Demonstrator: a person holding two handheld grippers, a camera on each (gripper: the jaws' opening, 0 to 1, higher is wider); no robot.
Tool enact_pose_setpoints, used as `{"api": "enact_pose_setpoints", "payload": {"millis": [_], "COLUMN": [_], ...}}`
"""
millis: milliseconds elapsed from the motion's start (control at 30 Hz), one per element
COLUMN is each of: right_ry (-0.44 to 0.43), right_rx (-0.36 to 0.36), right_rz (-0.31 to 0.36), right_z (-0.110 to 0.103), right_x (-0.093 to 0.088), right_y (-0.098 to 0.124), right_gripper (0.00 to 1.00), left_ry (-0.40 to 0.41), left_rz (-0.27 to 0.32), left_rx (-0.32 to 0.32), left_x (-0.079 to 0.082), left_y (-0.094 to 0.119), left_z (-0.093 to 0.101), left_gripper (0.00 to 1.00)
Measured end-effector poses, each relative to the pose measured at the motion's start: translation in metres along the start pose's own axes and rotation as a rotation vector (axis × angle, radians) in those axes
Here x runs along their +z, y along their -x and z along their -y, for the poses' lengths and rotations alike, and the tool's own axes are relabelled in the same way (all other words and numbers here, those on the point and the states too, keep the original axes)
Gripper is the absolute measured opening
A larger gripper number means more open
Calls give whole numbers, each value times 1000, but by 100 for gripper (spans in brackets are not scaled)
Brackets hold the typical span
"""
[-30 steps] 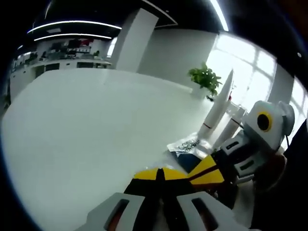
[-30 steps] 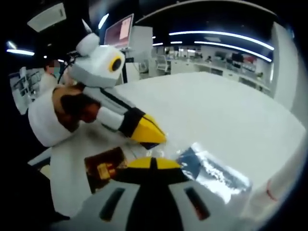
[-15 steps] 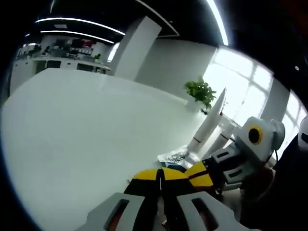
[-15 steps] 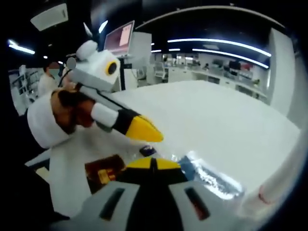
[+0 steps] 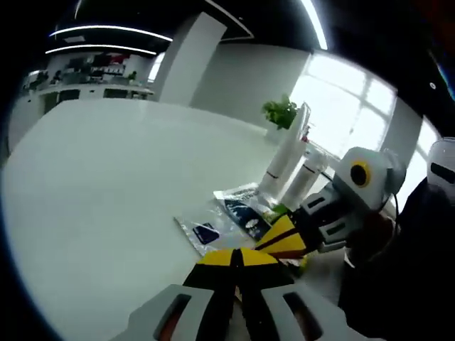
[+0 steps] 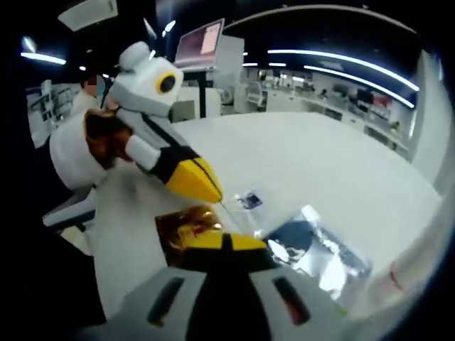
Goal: Arrange the skincare products in the storage area until every visible bottle or jar stands upright without overlapping.
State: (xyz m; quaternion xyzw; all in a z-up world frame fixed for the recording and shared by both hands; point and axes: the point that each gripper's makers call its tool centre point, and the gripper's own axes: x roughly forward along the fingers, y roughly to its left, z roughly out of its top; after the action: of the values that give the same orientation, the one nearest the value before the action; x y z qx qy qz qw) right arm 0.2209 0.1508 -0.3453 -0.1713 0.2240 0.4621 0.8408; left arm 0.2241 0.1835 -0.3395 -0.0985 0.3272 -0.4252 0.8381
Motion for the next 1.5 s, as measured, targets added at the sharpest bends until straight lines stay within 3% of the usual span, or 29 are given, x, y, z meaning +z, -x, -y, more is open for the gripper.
{"api": "enact_pose_setpoints", "payload": {"millis": [433,633,1500], "right_ry": [-7,-1,-56], "right_rx": [-4,-11,-16], "right_rz": [-6,-4,21], "right_z": [-3,-2,-1], "right_x": [-5,-4,-6], "right_y": [1,-1,1], "right_gripper": [0,0,0], "left_ry": [-11,1,20], "left_rz": [-101,-95,-54], "left_rx": [-39,-60,-31], "left_x": [-32,-32,-27], "left_y": [4,5,0], "left_z": [15,18,12], "left_gripper": [0,0,0]}}
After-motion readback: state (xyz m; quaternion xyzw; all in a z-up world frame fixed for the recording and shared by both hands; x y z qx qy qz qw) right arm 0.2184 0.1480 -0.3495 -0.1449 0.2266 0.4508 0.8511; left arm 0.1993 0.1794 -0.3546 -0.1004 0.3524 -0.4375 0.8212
